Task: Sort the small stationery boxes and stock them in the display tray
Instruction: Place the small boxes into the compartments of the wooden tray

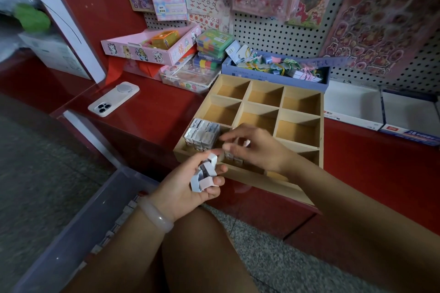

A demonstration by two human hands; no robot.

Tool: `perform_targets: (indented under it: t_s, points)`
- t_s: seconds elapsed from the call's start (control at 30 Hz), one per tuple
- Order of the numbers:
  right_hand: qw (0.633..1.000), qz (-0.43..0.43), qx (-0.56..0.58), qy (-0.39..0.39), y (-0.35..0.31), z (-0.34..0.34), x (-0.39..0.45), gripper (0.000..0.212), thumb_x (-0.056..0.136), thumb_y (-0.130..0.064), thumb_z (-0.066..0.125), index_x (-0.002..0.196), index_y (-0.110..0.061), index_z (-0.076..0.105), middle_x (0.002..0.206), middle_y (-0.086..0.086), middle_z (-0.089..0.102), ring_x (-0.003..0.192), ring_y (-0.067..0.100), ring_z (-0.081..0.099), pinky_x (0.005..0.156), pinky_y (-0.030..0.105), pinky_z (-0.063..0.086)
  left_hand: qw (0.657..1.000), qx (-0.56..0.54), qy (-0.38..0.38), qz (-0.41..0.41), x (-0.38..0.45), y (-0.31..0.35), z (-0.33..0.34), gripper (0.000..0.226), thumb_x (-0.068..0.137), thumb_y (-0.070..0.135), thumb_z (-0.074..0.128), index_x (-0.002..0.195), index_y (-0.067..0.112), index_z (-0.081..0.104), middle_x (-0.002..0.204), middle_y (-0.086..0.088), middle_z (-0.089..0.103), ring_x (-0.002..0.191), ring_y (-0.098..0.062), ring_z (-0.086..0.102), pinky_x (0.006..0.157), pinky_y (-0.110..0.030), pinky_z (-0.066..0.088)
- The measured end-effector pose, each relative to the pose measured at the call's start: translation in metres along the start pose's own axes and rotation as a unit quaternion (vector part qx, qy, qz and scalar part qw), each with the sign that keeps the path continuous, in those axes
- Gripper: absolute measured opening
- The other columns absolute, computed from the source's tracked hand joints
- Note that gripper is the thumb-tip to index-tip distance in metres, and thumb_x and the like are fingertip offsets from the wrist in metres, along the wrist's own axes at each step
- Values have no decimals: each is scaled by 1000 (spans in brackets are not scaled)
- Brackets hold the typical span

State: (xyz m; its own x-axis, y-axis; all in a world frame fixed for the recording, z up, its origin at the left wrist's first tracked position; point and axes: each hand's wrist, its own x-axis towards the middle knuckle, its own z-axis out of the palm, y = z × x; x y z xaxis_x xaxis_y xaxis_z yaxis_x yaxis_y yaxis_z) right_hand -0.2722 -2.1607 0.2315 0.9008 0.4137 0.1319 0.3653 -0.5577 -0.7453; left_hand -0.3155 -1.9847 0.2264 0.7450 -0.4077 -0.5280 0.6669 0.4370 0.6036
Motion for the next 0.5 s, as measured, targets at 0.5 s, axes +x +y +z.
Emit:
perform_targets:
  t_s: [0.5]
  points:
    - [962,62,196,-177,-19,-4,-16,19,92,-10,56,106,-2,66,82,-14,60,75,-9,59,66,8,45,996,61,-46,40,-9,-2,7,23,79,21,55,99,21,66,75,-5,60,54,-11,48,45,-19,36]
